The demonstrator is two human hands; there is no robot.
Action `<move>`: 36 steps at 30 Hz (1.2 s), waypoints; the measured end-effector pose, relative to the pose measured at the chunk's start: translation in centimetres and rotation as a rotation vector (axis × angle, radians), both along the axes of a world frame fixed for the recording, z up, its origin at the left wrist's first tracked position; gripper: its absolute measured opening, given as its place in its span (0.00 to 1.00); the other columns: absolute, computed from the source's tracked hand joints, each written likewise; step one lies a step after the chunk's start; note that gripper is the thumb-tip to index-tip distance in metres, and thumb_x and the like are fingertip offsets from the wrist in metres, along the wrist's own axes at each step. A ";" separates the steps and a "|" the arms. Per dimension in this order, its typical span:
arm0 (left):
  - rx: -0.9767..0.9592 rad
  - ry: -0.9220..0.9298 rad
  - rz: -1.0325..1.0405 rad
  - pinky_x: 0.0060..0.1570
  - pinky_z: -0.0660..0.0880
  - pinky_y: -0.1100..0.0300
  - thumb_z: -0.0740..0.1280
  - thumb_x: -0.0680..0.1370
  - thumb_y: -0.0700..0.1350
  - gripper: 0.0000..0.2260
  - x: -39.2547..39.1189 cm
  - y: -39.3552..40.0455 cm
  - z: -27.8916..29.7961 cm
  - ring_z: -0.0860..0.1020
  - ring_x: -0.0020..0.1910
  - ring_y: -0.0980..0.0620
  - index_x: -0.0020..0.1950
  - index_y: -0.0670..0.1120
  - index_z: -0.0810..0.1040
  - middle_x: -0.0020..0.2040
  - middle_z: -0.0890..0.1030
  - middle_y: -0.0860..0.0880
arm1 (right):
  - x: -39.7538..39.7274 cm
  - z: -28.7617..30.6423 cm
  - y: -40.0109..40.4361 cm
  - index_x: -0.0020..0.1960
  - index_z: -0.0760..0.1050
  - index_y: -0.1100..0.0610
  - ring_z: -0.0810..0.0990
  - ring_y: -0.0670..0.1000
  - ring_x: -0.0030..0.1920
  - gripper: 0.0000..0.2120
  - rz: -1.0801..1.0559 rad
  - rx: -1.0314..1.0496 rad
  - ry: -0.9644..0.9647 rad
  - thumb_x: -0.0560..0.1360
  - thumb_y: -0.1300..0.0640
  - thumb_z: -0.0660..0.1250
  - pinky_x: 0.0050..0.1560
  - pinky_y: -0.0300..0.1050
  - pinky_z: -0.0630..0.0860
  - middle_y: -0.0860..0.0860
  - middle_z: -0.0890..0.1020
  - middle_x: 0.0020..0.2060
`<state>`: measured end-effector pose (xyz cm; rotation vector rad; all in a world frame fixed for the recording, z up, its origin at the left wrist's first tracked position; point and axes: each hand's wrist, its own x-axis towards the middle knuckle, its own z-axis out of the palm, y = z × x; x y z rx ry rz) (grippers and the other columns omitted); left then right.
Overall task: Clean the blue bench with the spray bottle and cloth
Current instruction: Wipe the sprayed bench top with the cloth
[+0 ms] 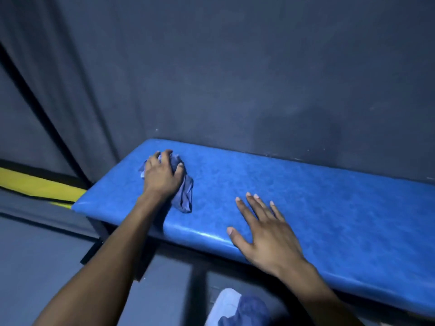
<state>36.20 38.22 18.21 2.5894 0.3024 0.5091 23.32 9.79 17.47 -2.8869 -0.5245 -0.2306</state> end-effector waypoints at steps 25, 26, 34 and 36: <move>0.138 0.090 -0.601 0.68 0.69 0.48 0.58 0.74 0.58 0.24 0.3 -6.9 0.5 0.73 0.67 0.40 0.68 0.51 0.73 0.66 0.76 0.43 | -0.1 -0.7 0.3 0.80 0.57 0.49 0.52 0.48 0.81 0.38 -0.017 0.039 -0.074 0.76 0.30 0.49 0.80 0.54 0.51 0.51 0.58 0.81; 0.134 0.077 -0.661 0.69 0.69 0.50 0.59 0.75 0.57 0.23 -1.5 -6.9 0.5 0.73 0.68 0.43 0.67 0.51 0.73 0.67 0.75 0.44 | -0.1 -0.8 0.3 0.80 0.58 0.49 0.52 0.48 0.81 0.38 -0.014 0.036 -0.075 0.76 0.30 0.49 0.80 0.54 0.51 0.51 0.58 0.81; 0.119 0.097 -0.273 0.67 0.71 0.42 0.57 0.70 0.62 0.31 2.6 3.4 1.2 0.74 0.66 0.34 0.68 0.48 0.73 0.65 0.75 0.36 | 0.0 -1.1 0.7 0.81 0.56 0.49 0.50 0.47 0.81 0.38 -0.016 0.060 -0.075 0.76 0.31 0.49 0.80 0.54 0.50 0.50 0.56 0.81; 0.125 0.152 -0.192 0.68 0.70 0.40 0.60 0.74 0.59 0.26 4.4 1.7 1.7 0.72 0.67 0.33 0.69 0.50 0.71 0.68 0.73 0.36 | 0.0 -1.1 0.7 0.81 0.57 0.50 0.51 0.48 0.81 0.38 -0.017 0.054 -0.081 0.76 0.31 0.49 0.80 0.54 0.50 0.51 0.57 0.81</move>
